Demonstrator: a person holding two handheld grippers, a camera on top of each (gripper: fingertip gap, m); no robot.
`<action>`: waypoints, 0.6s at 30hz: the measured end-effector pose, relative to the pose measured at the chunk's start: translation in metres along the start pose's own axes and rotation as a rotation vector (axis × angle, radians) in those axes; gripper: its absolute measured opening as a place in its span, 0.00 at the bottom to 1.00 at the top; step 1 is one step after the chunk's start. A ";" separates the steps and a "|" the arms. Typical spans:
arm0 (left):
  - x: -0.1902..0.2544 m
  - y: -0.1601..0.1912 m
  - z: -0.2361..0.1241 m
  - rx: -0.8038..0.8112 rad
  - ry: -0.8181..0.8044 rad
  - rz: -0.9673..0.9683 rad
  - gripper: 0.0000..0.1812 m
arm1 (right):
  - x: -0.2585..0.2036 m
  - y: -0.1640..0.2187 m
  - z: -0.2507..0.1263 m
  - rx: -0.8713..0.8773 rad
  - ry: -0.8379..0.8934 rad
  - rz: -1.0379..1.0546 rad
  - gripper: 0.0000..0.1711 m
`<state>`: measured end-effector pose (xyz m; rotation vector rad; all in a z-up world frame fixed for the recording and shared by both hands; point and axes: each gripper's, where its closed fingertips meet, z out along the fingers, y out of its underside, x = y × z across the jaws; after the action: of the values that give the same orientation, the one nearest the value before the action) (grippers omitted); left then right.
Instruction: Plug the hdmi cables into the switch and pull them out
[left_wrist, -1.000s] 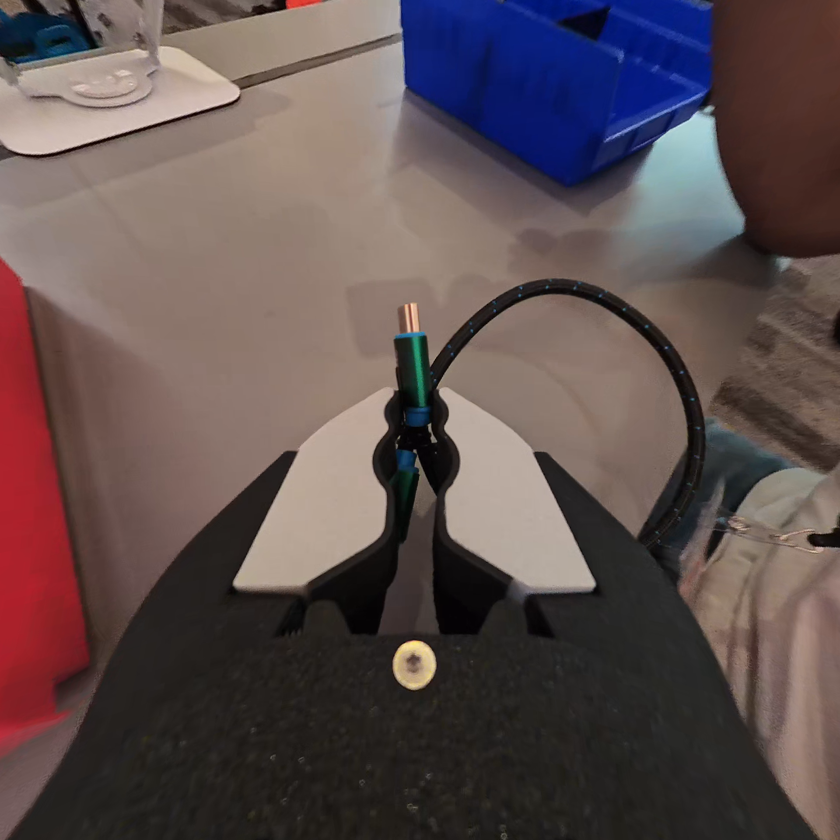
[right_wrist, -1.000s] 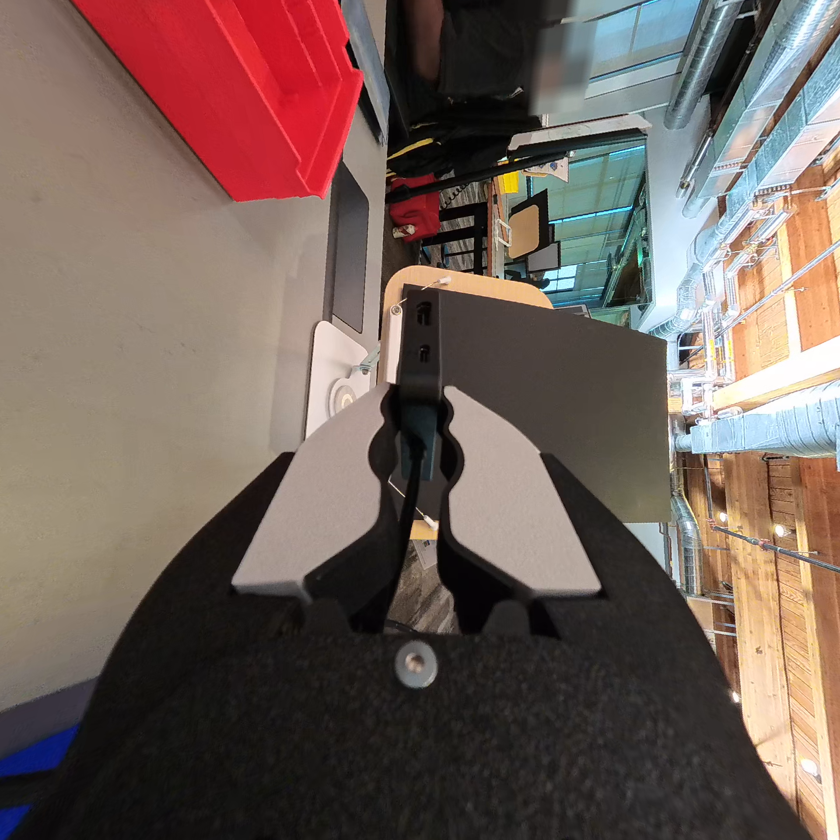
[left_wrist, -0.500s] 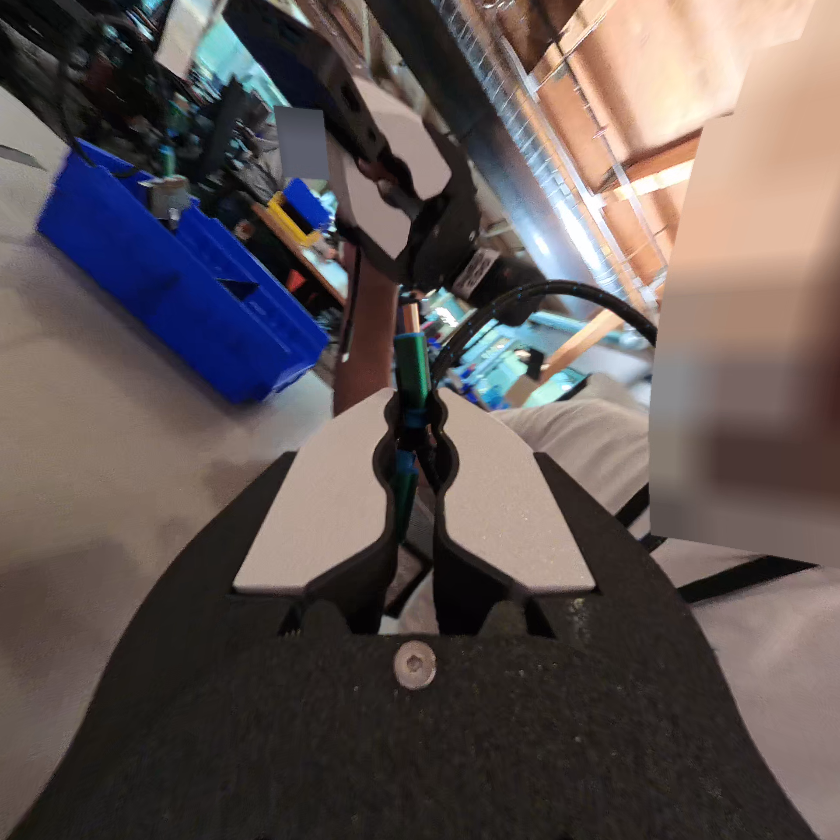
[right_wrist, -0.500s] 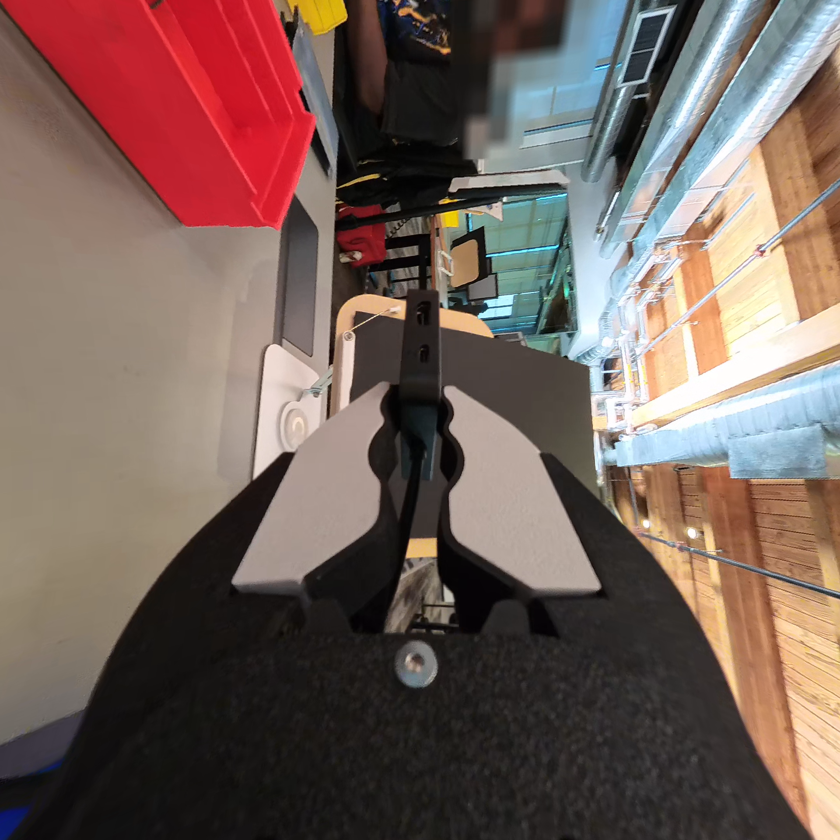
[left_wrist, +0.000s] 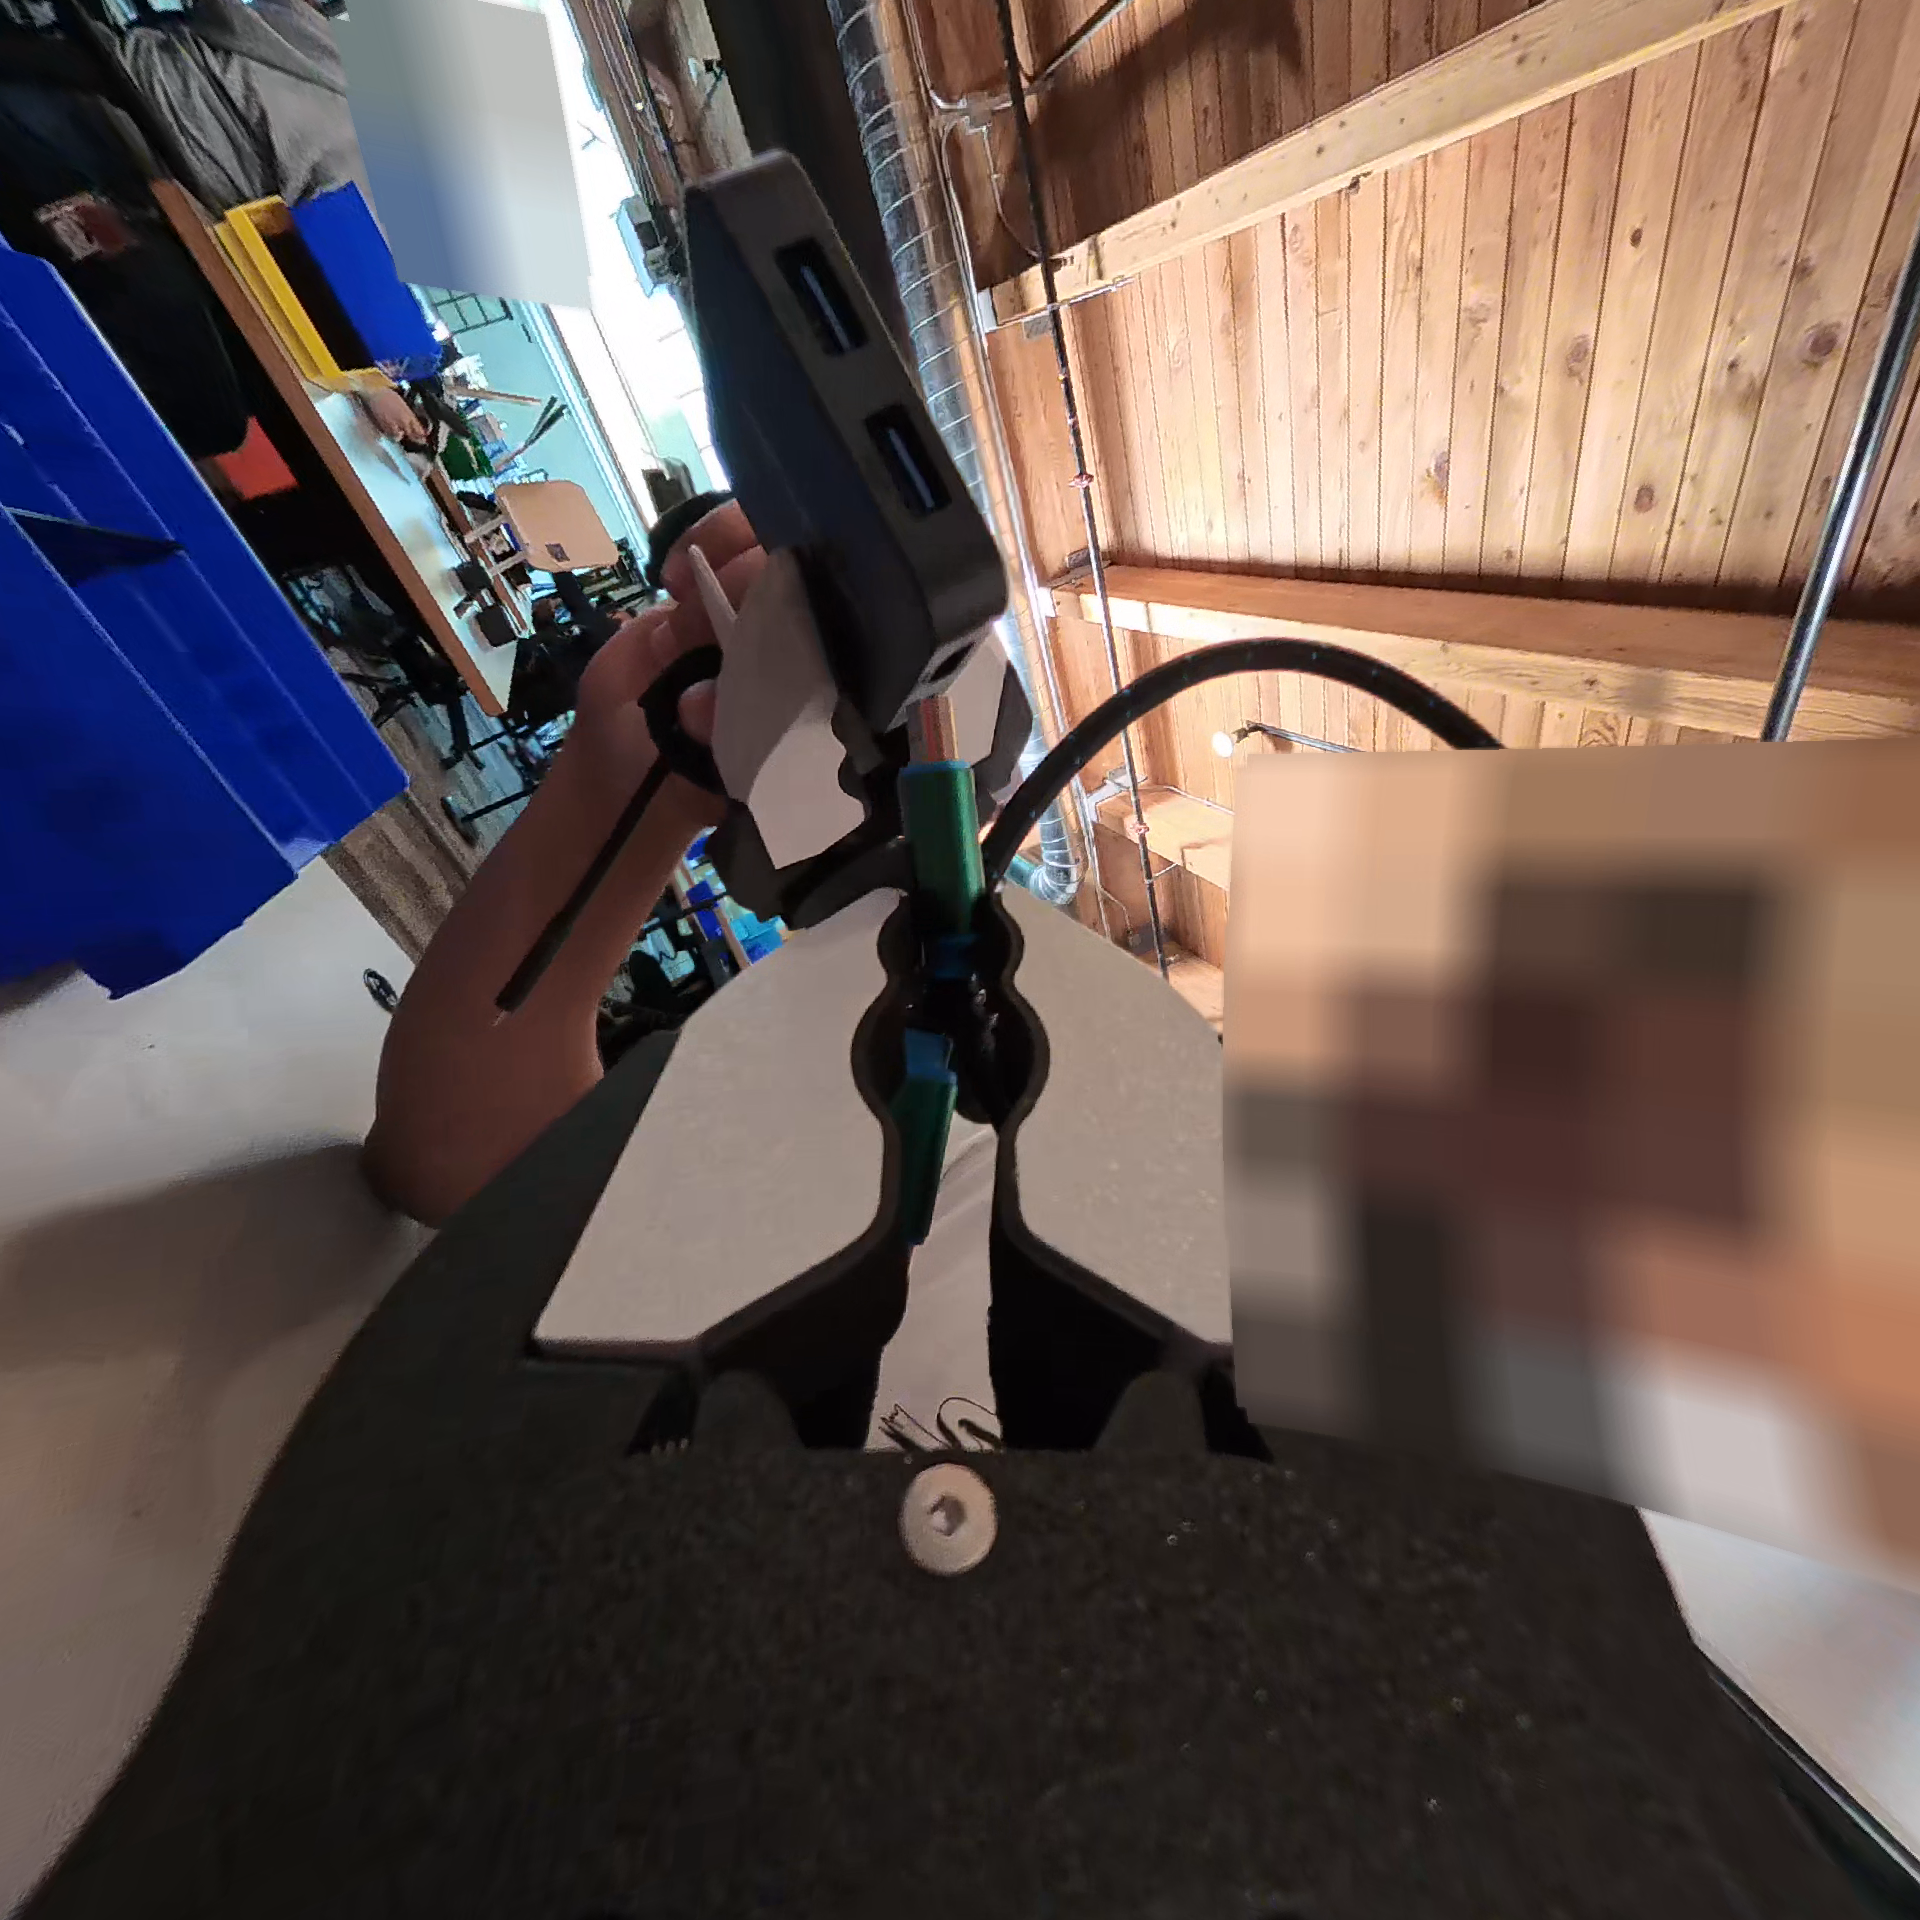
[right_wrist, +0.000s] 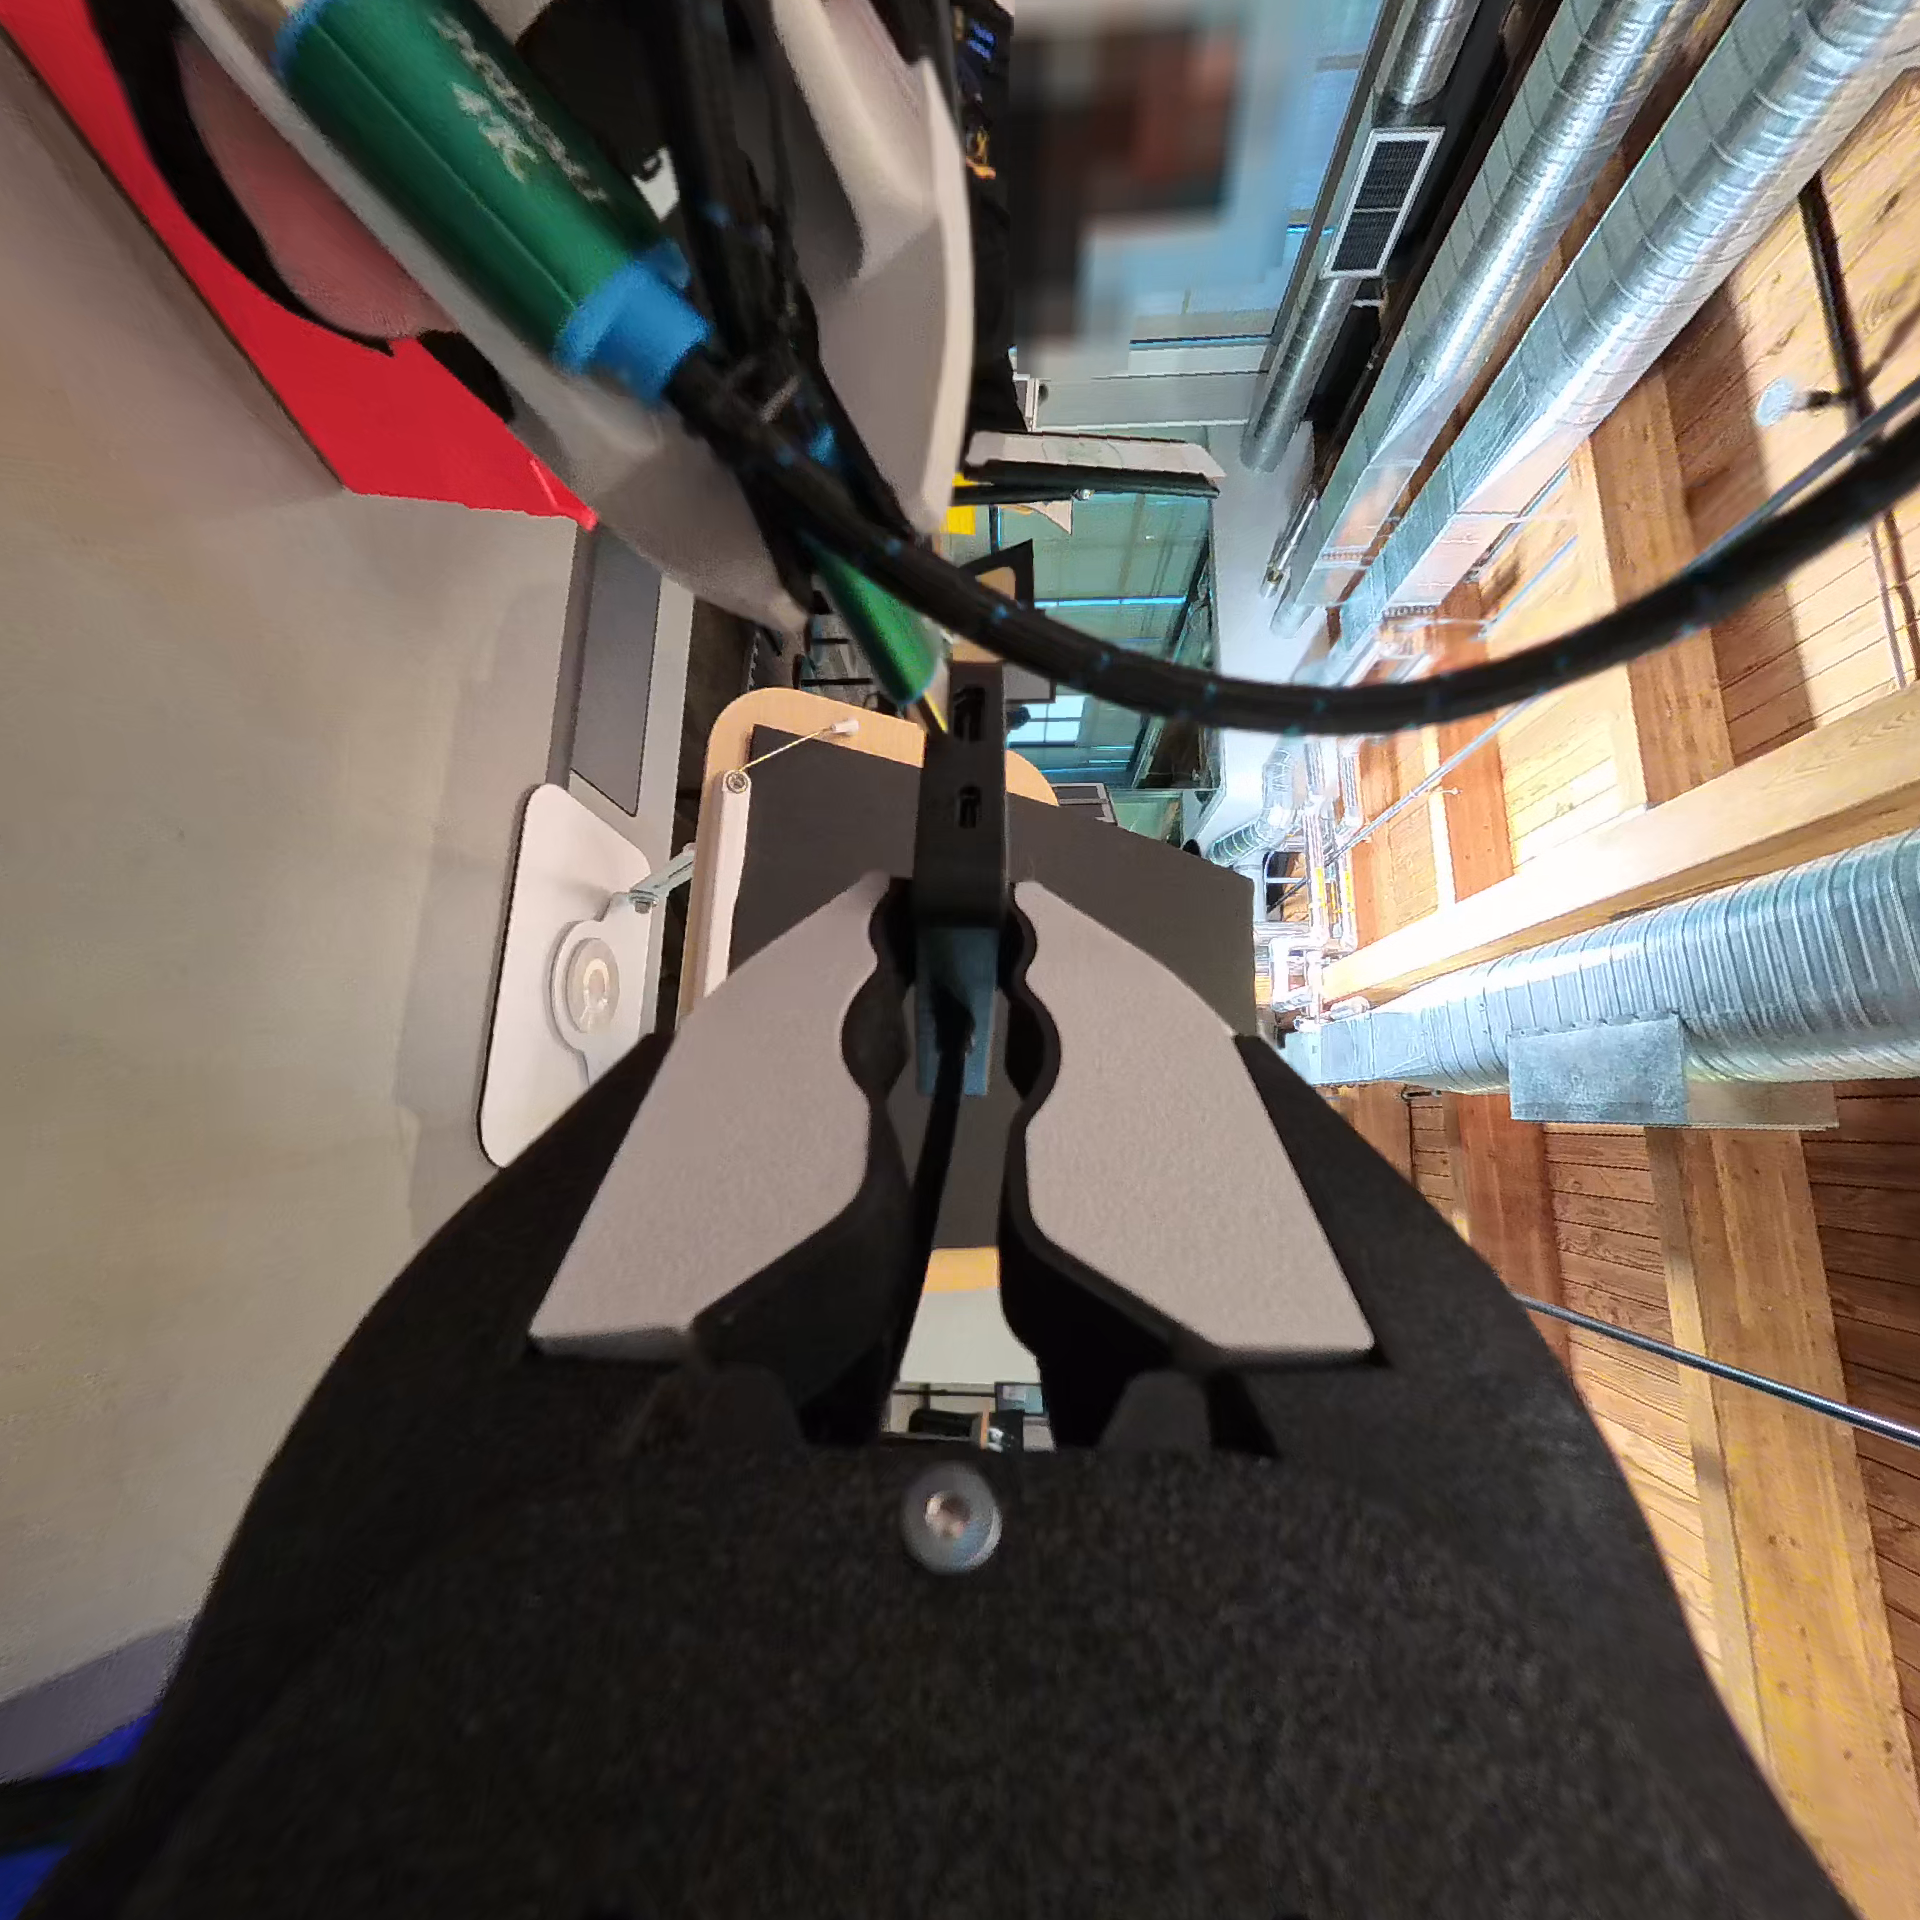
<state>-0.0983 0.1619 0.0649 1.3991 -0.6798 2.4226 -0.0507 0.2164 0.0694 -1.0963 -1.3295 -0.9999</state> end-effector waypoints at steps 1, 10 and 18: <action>0.001 0.000 0.002 -0.005 -0.007 -0.002 0.07 | 0.000 0.000 0.000 -0.002 0.000 -0.003 0.09; 0.006 -0.002 0.003 -0.011 -0.050 -0.024 0.06 | 0.000 -0.001 0.000 -0.004 0.011 -0.017 0.09; 0.003 0.000 -0.011 -0.019 -0.022 -0.088 0.06 | -0.006 -0.010 0.002 0.009 0.023 -0.089 0.09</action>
<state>-0.1077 0.1670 0.0624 1.4194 -0.6309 2.3312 -0.0608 0.2156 0.0641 -1.0236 -1.3729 -1.0679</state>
